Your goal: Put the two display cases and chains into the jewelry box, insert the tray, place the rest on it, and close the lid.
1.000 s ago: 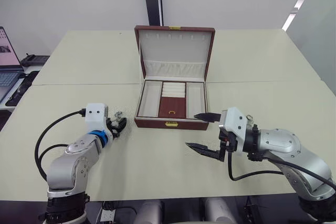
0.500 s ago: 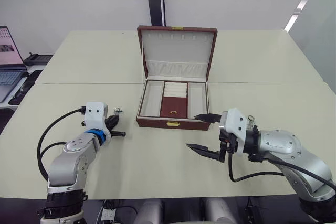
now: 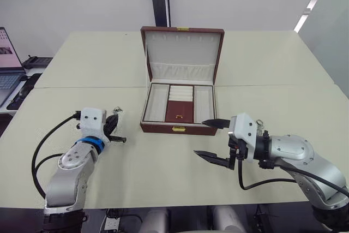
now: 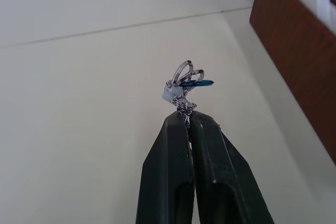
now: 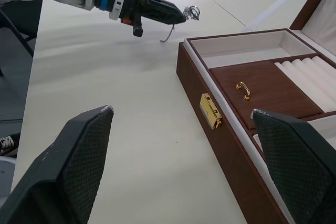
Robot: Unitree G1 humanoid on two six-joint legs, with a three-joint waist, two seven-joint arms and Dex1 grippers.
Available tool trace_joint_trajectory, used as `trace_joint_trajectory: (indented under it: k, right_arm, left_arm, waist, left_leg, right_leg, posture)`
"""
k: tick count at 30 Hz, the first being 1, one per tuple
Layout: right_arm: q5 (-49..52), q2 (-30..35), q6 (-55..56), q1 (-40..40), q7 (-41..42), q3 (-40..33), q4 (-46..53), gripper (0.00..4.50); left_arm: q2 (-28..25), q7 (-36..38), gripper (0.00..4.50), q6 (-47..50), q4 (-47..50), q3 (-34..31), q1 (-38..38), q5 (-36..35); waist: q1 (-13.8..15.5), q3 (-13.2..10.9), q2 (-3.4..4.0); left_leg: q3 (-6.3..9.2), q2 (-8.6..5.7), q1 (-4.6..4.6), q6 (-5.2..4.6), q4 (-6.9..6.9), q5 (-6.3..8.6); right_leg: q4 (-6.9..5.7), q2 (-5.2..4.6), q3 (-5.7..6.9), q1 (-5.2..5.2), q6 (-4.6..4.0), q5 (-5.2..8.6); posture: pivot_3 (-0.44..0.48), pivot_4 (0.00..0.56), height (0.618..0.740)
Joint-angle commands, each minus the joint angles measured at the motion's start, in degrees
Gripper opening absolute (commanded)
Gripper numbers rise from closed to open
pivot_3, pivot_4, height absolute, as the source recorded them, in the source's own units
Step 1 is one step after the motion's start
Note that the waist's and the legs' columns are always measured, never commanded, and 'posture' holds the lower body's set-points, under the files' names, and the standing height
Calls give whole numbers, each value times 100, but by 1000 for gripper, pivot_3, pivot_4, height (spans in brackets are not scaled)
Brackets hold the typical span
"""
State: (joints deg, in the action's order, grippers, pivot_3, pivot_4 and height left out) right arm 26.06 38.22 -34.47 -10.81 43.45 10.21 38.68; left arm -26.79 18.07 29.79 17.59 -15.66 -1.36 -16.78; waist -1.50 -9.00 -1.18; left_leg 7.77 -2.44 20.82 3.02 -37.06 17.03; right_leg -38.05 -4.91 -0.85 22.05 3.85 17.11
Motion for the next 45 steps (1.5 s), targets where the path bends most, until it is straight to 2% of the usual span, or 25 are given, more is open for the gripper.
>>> trace_joint_trajectory:
  k: [1,5,11,16,21,28,33,43,45]
  right_arm:
    - [83,20,36,-85,5,-145,243,4500]
    - [58,-31,49,-96,-46,-138,216,4500]
    - [174,-235,-133,-268,-297,-297,114,4500]
    - [281,-365,-440,-445,-549,-476,79,4500]
    - [361,-380,-706,-567,-778,-607,137,4500]
    - [362,-365,-905,-540,-1007,-698,235,4500]
    - [365,-345,-954,-490,-1084,-724,304,4500]
    - [290,-325,-989,-439,-1180,-662,360,4500]
    - [283,-328,-990,-437,-1181,-653,361,4500]
  left_arm:
    - [-312,437,10,-235,315,-408,31,-273]
    - [-624,1051,10,-214,418,-695,-48,-826]
    - [-1422,2103,10,52,377,-611,-498,-1485]
    - [-1993,2776,10,402,193,-168,-1150,-1696]
    - [-2260,3097,10,831,-125,380,-2024,-1728]
    - [-2137,3295,10,1025,-824,1258,-2858,-1349]
    - [-1885,3184,10,1010,-1403,1624,-3250,-985]
    - [-1637,3127,10,1309,-1432,2203,-3282,-502]
    - [-1635,3110,469,1375,-1383,2253,-3286,-453]
  waist:
    - [0,0,1]
    - [-4,-1,0]
    - [-7,-2,-1]
    - [-18,-4,1]
    - [-21,-5,0]
    - [-36,-6,0]
    - [-35,-6,0]
    - [-38,-6,-1]
    - [-38,-6,-1]
  left_leg:
    - [0,0,0,0,0,0]
    - [-1,-1,0,-1,0,0]
    - [1,-1,1,-1,0,0]
    - [0,-1,1,-1,1,0]
    - [0,-1,4,-2,0,1]
    - [-1,0,4,-2,1,1]
    - [-3,0,5,-2,0,0]
    - [0,0,7,-2,-1,0]
    - [0,0,7,-2,-1,0]
  right_leg:
    - [0,0,0,0,0,0]
    - [0,0,0,0,0,0]
    - [1,0,1,-1,0,0]
    - [1,2,1,0,0,0]
    - [-1,5,4,0,0,0]
    - [-3,7,1,4,0,0]
    - [-4,10,2,5,0,0]
    - [-6,9,-1,8,0,0]
    - [-6,9,-1,8,0,0]
  posture:
    - [0,150,740]
    - [0,150,740]
    - [0,150,740]
    - [0,150,740]
    - [0,150,740]
    - [0,150,740]
    - [0,150,740]
    - [0,150,740]
    - [0,150,740]
